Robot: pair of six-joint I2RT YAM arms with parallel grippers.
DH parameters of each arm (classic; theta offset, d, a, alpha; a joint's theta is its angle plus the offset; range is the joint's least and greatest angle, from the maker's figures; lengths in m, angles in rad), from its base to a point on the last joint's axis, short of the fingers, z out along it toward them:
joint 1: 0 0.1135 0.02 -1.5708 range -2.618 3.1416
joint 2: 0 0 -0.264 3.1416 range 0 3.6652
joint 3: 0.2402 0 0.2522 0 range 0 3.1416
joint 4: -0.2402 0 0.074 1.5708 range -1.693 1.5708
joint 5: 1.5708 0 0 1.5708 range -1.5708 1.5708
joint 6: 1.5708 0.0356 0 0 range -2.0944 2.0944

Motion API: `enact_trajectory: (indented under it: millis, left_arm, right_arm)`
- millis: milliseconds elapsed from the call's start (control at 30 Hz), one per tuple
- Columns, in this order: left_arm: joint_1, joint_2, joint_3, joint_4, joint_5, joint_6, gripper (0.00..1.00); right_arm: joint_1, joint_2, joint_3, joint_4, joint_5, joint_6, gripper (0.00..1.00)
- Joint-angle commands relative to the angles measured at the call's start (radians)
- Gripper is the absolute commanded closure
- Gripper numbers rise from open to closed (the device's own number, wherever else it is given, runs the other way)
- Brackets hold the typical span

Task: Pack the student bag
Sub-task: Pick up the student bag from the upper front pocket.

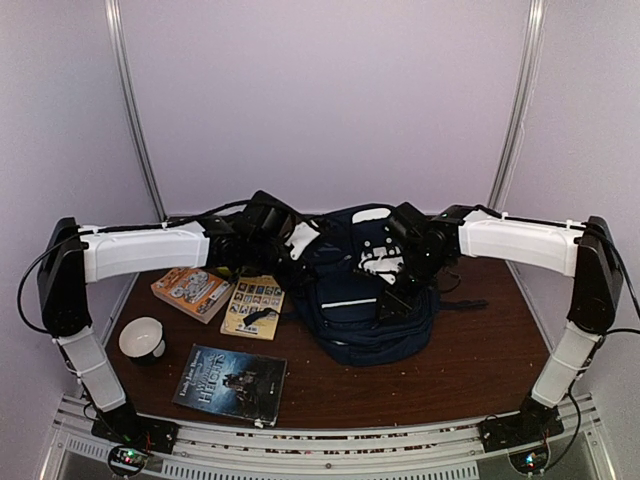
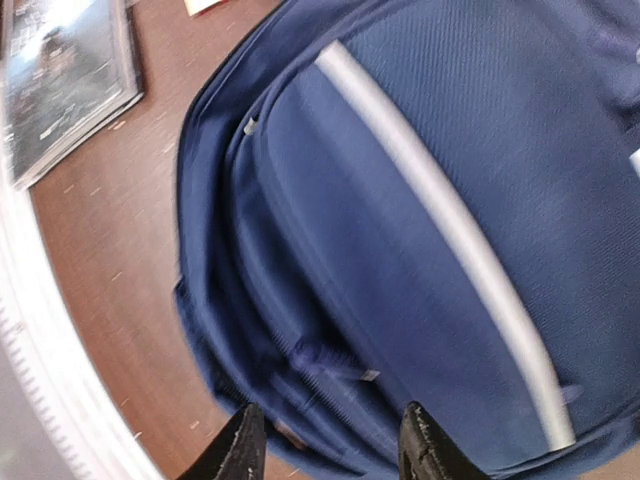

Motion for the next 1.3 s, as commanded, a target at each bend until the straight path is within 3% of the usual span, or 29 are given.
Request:
enact_trajectory:
  millis: [0,800,1100,1267]
  left_arm:
    - [0.015,-0.054,-0.01,0.067,-0.087,-0.013,0.64]
    - [0.015,-0.061,0.018,0.038,-0.088,0.008,0.64]
    - [0.014,-0.06,0.021,0.032,-0.087,0.011,0.64]
    - [0.015,-0.06,0.021,0.03,-0.089,0.015,0.64]
  right_arm:
    - [0.046,0.028,0.042,0.084,0.254,0.036,0.52]
    - [0.132,0.128,0.006,0.099,0.359,-0.015,0.35]
    - [0.103,0.037,-0.08,0.084,0.479,-0.032,0.34]
    - [0.039,-0.02,-0.112,0.05,0.39,-0.026,0.34]
